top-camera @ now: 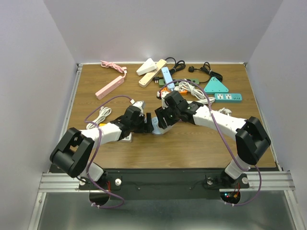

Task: Insert the plug

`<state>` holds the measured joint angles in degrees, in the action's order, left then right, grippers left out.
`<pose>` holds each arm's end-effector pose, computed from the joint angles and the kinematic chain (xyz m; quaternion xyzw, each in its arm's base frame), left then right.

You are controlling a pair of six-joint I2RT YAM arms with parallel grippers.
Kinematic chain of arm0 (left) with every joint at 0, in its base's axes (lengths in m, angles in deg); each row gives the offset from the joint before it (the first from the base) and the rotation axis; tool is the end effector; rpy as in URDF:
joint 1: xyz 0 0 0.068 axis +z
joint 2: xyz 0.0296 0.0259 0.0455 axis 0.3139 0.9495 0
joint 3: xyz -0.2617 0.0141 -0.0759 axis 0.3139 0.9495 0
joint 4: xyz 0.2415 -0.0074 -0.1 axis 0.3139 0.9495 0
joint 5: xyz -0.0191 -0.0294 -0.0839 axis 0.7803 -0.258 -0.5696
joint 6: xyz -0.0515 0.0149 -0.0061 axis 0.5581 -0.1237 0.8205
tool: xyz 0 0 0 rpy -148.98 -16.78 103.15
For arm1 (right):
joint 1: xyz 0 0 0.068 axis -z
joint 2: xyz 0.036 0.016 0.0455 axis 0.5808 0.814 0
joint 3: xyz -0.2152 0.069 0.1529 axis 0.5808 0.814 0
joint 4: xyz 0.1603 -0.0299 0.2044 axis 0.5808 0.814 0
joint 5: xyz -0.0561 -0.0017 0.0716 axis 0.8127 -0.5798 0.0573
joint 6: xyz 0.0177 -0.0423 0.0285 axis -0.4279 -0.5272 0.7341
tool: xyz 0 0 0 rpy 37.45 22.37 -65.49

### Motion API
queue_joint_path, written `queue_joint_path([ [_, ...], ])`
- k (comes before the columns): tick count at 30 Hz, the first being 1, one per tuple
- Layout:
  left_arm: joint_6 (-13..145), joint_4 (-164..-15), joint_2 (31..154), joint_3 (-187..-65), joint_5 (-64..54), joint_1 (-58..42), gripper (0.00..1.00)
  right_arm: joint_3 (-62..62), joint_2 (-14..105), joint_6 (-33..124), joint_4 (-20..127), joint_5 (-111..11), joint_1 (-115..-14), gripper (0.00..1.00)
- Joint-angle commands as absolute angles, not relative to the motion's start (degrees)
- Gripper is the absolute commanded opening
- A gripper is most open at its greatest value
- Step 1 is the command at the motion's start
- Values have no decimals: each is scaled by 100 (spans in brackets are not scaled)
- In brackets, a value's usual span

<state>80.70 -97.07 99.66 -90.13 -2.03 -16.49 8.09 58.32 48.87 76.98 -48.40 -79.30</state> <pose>0.2335 -0.1662 0.1724 0.0908 0.8903 -0.2601 0.3626 0.2530 0.2473 0.2392 -0.2897 0.8932 0.1959 0.2827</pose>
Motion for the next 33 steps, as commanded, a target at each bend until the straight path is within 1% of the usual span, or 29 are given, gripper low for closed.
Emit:
queue_joint_path([
  [1, 8039, -9773, 9730, -8941, -205, -1651, 86, 728, 5672, 4895, 7595, -4767, -8077, 1],
  [11, 8030, -9764, 9669, -8914, -205, -1651, 86, 701, 5725, 4939, 7613, -4715, -8209, 1],
  [20, 8021, -9738, 9678, -8897, -231, -1651, 86, 711, 5620, 4957, 7595, -4311, -8209, 0],
  [33, 8012, -9702, 9616, -8853, -223, -1642, 86, 666, 5795, 4896, 7569, -4450, -8209, 0],
])
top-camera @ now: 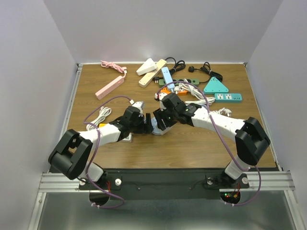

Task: Insert the plug

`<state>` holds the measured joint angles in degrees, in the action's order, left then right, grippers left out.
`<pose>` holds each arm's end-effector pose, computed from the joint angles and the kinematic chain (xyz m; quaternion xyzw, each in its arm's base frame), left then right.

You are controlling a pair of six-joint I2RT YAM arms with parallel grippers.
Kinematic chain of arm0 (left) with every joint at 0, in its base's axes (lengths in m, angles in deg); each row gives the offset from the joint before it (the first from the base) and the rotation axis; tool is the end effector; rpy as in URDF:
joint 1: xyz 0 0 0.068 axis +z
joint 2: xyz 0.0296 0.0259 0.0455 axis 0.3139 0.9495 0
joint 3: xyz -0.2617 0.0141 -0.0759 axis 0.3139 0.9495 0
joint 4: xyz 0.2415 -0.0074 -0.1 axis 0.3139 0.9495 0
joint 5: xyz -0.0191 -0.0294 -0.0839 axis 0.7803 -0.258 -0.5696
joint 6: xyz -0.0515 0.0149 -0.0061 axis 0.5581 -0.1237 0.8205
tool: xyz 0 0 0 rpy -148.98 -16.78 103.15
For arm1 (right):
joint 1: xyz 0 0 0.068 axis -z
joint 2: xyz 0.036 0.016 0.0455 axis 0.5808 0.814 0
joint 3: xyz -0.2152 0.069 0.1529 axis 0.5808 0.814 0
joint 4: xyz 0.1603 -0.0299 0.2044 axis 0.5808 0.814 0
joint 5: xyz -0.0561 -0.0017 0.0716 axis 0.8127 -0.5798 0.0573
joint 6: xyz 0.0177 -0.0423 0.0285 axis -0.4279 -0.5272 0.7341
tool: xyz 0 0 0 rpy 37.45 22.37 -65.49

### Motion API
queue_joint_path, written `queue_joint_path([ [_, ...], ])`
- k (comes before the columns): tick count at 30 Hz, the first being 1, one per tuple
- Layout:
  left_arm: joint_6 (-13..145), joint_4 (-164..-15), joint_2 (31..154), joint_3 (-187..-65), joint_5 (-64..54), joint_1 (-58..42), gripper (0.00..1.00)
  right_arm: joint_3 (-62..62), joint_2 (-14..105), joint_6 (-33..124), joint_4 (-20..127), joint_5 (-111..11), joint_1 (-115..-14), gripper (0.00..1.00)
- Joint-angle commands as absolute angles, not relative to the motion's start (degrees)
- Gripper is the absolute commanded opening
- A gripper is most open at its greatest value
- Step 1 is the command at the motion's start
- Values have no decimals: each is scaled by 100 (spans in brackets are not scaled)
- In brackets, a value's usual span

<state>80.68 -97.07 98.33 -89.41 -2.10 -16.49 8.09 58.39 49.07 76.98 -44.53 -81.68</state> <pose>0.2303 -0.1640 0.1747 0.0912 0.8879 -0.2628 0.3665 0.2444 0.2562 0.2387 -0.2960 0.8923 0.1742 0.2931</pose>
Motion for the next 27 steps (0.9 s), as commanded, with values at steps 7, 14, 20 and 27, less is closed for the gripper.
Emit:
queue_joint_path([
  [7, 8003, -9702, 9625, -8870, -232, -1642, 86, 719, 5830, 4904, 7534, -4381, -8209, 0],
  [14, 8003, -9702, 9607, -8827, -240, -1642, 86, 728, 5936, 4904, 7473, -4460, -8200, 0],
  [20, 7995, -9694, 9598, -8818, -232, -1642, 86, 754, 5997, 4939, 7464, -4451, -8209, 0],
  [27, 7986, -9694, 9598, -8809, -240, -1642, 86, 956, 6006, 5045, 7332, -4337, -8209, 0],
])
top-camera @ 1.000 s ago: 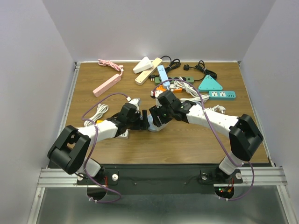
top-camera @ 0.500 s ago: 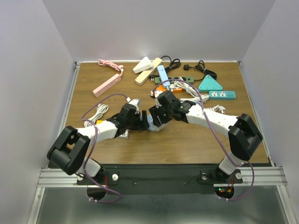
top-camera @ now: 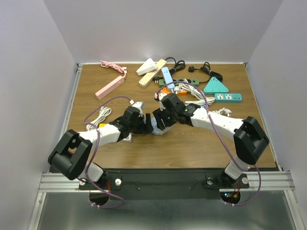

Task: Insert the plug

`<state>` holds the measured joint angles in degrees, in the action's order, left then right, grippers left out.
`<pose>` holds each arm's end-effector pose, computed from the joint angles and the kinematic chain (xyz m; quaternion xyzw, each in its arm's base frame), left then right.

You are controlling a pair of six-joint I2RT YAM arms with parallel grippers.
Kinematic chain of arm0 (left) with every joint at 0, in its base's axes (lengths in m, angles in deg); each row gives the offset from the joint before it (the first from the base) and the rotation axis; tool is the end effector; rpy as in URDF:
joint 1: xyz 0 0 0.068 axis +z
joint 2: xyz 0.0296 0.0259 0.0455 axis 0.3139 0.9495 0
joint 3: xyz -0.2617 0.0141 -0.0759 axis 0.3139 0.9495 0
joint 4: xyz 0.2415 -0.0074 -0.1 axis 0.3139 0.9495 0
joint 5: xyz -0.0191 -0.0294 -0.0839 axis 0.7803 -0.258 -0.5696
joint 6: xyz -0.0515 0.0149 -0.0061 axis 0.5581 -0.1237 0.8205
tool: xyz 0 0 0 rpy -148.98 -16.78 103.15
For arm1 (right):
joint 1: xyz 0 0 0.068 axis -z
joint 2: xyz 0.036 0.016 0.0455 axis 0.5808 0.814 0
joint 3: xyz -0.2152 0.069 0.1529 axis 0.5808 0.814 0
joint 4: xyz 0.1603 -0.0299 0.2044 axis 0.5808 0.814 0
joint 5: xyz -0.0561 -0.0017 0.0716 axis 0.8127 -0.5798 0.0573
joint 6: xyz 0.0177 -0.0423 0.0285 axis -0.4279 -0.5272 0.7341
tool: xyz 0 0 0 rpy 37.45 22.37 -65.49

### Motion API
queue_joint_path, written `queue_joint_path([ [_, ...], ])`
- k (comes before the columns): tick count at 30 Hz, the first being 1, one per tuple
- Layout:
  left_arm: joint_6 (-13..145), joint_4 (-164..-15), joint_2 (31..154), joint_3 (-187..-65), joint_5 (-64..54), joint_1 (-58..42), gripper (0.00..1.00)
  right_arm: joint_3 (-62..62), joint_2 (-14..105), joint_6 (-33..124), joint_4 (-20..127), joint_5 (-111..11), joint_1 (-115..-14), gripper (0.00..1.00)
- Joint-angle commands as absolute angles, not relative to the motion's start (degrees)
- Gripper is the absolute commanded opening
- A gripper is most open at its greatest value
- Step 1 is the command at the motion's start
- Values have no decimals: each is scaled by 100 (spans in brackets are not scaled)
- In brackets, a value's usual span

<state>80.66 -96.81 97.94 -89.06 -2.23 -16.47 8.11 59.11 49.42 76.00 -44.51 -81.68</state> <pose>0.2287 -0.1629 0.1743 0.0917 0.8886 -0.2627 0.3645 0.2464 0.2583 0.2356 -0.2931 0.8925 0.1759 0.2943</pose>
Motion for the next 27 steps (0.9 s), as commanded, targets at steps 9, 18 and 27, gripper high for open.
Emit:
queue_joint_path([
  [9, 7968, -9694, 9607, -8818, -258, -1642, 86, 1158, 6050, 5230, 7130, -4302, -8209, 0],
  [18, 7942, -9702, 9748, -8853, -293, -1642, 82, 1703, 6111, 5080, 6884, -3976, -8209, 0],
  [27, 7942, -9738, 9871, -8897, -311, -1642, 74, 2257, 5804, 5185, 6752, -3634, -8402, 0],
])
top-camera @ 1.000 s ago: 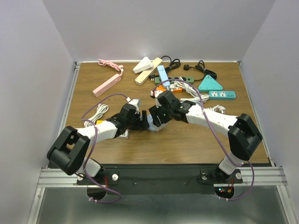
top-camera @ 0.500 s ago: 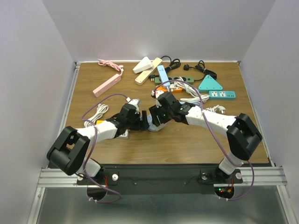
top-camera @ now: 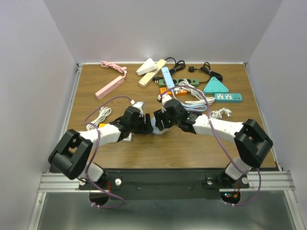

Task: Insert the plug

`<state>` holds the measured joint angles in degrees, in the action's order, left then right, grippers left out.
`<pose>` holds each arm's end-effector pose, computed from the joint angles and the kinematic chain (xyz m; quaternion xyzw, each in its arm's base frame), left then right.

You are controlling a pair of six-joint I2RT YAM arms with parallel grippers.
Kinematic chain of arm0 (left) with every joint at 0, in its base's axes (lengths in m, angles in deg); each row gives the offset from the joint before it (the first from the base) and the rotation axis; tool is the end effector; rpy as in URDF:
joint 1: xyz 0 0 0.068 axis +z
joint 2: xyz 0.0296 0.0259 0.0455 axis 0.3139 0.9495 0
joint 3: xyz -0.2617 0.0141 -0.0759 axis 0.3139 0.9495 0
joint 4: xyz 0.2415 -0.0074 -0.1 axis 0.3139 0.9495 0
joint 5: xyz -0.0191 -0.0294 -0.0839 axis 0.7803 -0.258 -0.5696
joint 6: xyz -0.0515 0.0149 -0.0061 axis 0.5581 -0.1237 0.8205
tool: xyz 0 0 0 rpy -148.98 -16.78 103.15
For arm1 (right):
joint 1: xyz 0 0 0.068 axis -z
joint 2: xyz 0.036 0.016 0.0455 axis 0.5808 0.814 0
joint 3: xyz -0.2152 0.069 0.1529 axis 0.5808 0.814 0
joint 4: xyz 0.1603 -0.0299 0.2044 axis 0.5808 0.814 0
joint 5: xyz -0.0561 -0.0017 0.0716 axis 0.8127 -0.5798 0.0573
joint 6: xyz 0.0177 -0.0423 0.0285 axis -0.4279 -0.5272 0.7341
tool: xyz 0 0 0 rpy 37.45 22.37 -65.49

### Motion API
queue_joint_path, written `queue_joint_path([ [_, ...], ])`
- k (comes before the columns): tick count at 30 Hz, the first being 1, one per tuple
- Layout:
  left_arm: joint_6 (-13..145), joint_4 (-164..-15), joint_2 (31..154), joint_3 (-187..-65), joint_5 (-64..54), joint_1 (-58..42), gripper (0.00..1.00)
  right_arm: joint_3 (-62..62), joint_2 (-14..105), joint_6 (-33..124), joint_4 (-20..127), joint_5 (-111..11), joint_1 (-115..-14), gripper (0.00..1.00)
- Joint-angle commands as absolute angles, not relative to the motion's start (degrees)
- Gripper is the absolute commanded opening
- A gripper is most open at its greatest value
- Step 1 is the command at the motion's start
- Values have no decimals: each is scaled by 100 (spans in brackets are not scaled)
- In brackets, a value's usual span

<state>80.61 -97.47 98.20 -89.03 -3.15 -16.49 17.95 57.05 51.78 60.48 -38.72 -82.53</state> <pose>0.2290 -0.1639 0.1740 0.0958 0.8865 -0.2701 0.3634 0.2392 0.2530 0.2137 -0.2551 0.8774 0.1748 0.3667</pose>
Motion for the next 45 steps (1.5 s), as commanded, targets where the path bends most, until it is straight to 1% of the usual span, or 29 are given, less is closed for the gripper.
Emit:
queue_joint_path([
  [1, 7942, -9755, 9888, -8897, -319, -1642, 73, 2353, 5769, 5194, 6752, -3625, -8428, 0],
  [6, 7933, -9773, 9994, -8923, -346, -1642, 69, 2652, 5672, 5273, 6655, -3590, -8543, 0],
  [13, 7916, -9790, 10082, -8950, -398, -1642, 58, 2802, 5813, 5291, 6514, -3493, -8657, 0],
  [18, 7907, -9817, 10161, -8985, -442, -1633, 54, 2872, 5883, 5519, 6488, -3502, -8814, 0],
  [27, 7872, -9913, 10354, -9037, -574, -1581, 51, 3127, 5848, 6274, 6470, -3388, -9158, 0],
  [30, 7819, -9931, 10442, -9090, -618, -1519, 47, 3215, 5856, 6442, 6470, -3352, -9219, 0],
  [31, 7784, -9931, 10494, -9108, -653, -1484, 44, 3250, 5874, 6469, 6479, -3344, -9254, 0],
  [34, 7757, -9931, 10556, -9143, -715, -1440, 38, 3338, 5927, 6574, 6479, -3309, -9316, 0],
  [37, 7687, -9940, 10635, -9169, -759, -1405, 29, 3417, 5944, 6679, 6470, -3265, -9369, 0],
  [42, 7661, -10027, 10837, -9231, -890, -1361, 24, 3470, 6014, 6811, 6479, -3203, -9422, 0],
  [45, 7661, -10107, 10969, -9283, -1040, -1361, 18, 3444, 6173, 6882, 6488, -3115, -9553, 0],
])
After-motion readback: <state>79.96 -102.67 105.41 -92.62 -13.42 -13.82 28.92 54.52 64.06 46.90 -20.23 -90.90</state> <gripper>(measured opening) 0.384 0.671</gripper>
